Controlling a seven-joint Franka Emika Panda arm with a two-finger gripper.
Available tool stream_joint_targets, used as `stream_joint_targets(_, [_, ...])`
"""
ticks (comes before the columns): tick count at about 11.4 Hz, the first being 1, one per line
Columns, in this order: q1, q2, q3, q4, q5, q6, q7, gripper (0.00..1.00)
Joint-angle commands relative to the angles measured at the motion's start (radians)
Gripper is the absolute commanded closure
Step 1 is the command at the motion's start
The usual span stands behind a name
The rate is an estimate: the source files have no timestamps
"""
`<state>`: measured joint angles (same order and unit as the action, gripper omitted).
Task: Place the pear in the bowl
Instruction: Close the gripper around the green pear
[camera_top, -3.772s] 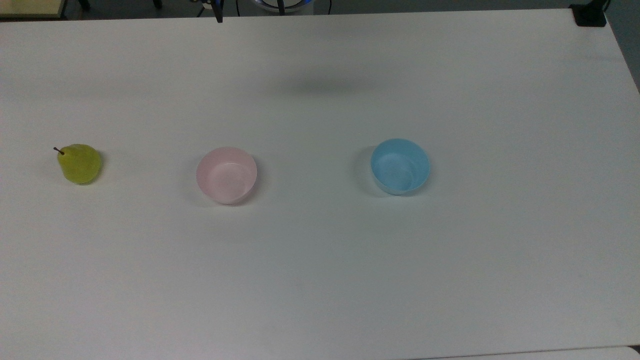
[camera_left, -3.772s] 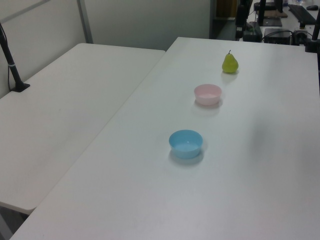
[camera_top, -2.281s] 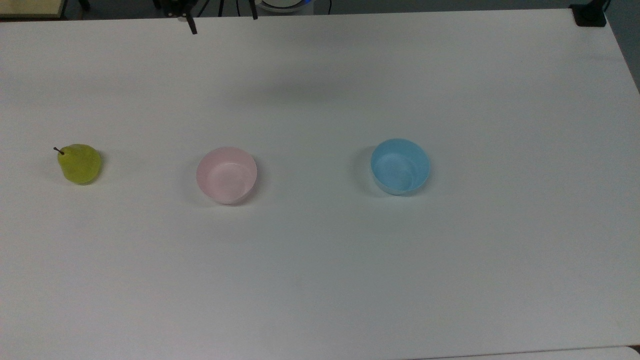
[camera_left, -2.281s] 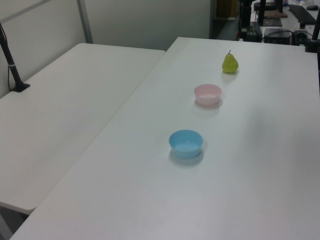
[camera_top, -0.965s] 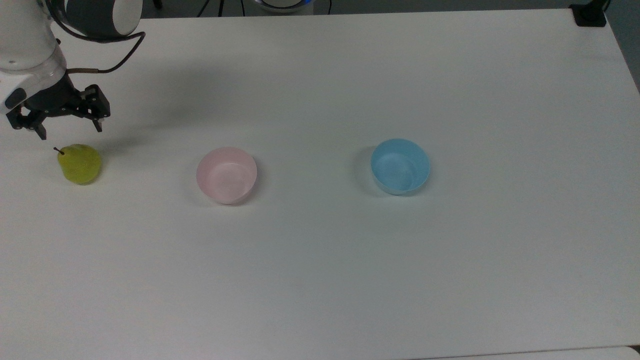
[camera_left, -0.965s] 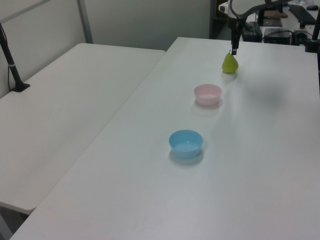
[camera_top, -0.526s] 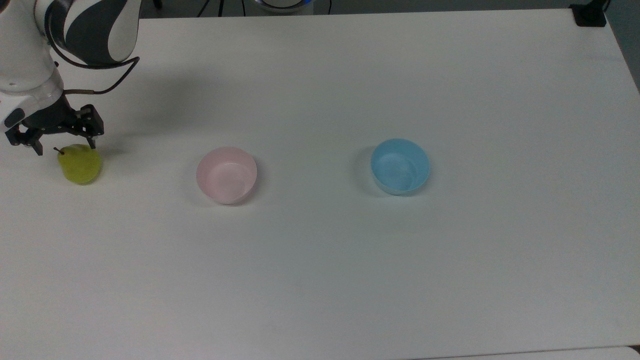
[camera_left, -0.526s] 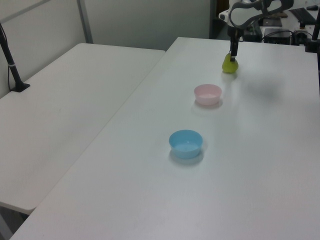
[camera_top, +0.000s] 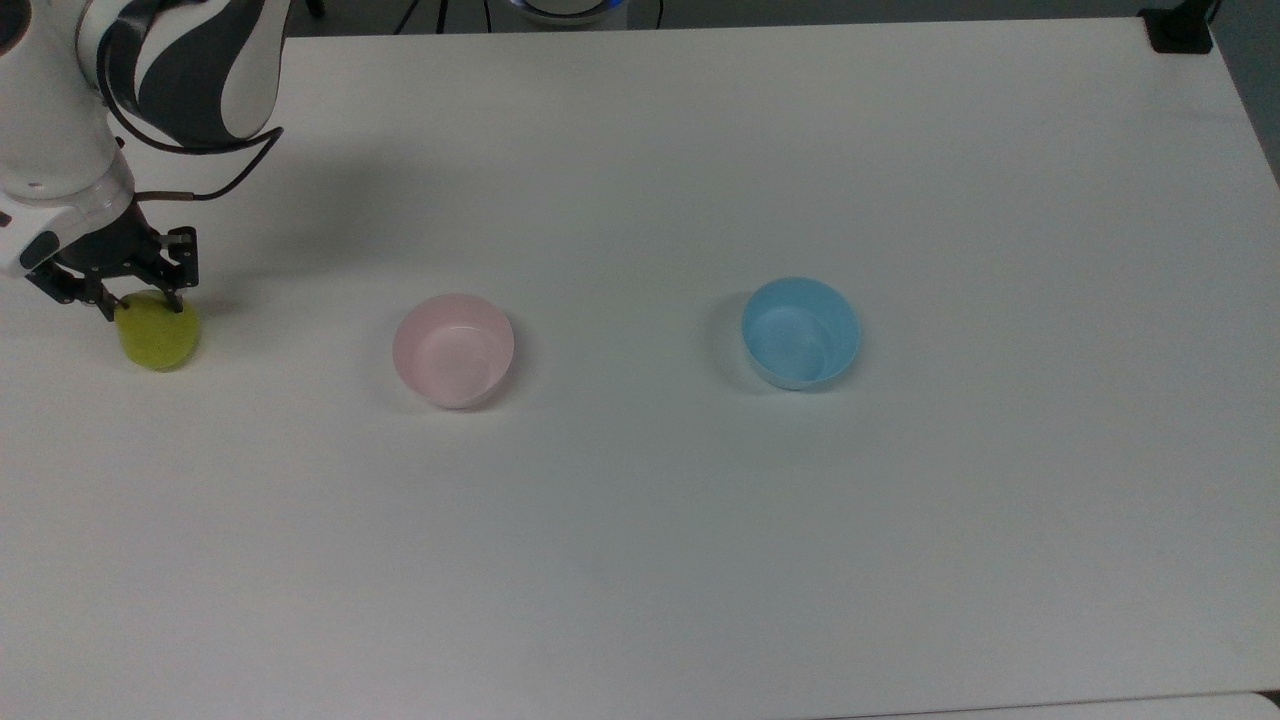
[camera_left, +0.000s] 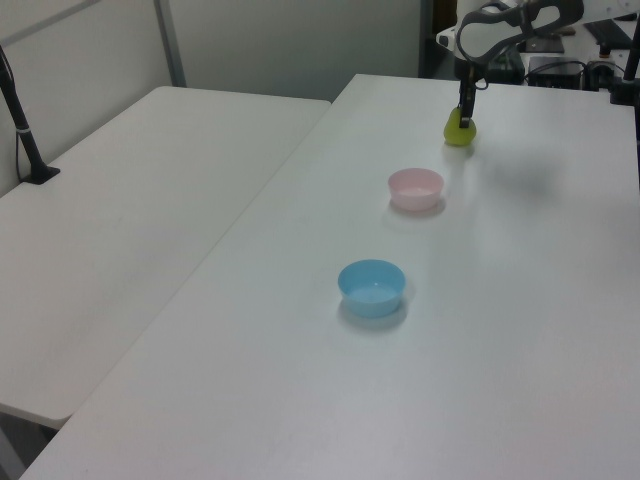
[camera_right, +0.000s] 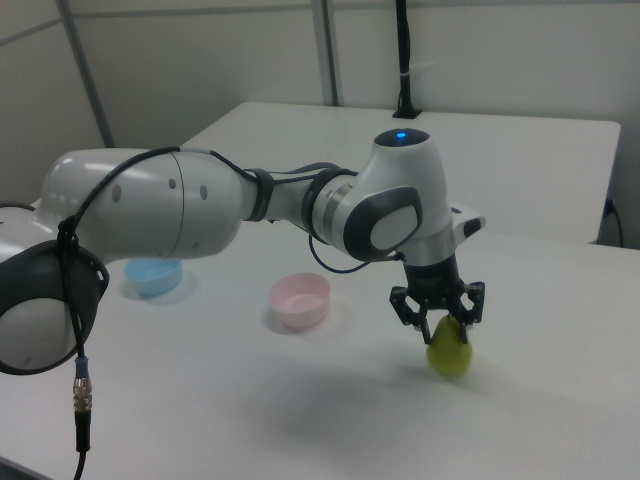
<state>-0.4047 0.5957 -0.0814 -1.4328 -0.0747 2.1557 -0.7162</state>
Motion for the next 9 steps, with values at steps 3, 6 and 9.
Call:
stream_joint_targets(3, [0.000,0.026,0.003,0.002,-0.007,0.053,-0.012,0.94])
stream_joint_targets(6, [0.000,0.026,0.005,0.002,-0.007,0.052,-0.014,1.00])
stream_joint_targets(9, [0.000,-0.019,0.012,0.003,-0.004,0.033,-0.012,1.00])
